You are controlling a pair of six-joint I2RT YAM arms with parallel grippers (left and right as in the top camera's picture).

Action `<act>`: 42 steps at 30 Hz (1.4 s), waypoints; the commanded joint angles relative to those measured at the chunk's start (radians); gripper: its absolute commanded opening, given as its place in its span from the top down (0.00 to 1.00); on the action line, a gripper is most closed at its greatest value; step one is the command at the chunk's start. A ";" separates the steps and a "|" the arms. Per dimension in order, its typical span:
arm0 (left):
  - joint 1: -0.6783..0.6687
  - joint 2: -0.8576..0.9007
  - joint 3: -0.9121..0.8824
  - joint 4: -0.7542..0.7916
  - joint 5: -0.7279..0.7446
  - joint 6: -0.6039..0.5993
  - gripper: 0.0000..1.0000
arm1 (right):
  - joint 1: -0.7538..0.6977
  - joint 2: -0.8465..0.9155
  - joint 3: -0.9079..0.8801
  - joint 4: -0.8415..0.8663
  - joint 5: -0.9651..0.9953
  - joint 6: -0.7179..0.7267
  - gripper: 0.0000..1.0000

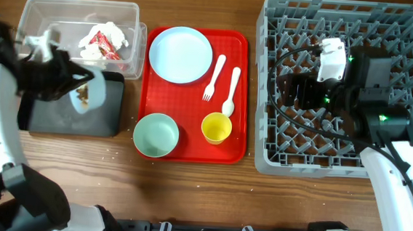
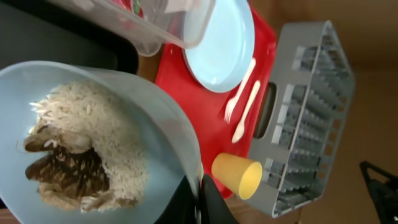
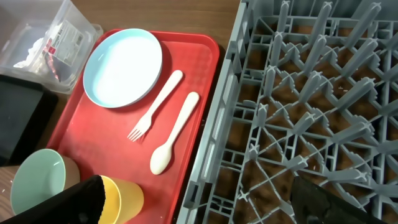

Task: Sort waste into correct bins and load items into the dishwasher rack
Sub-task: 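Move bowl over black tray and tip it to dump food scraps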

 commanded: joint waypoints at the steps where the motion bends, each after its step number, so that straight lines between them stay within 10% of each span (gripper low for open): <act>1: 0.106 -0.001 -0.104 0.100 0.200 0.140 0.96 | 0.004 0.010 0.023 0.002 0.005 0.014 0.04; 19: 0.202 0.222 -0.276 0.334 0.486 0.159 0.96 | 0.004 0.010 0.023 0.002 0.005 0.013 0.04; 42: 0.303 0.236 -0.276 0.216 0.805 0.049 0.96 | 0.004 0.010 0.023 -0.001 0.005 0.013 0.04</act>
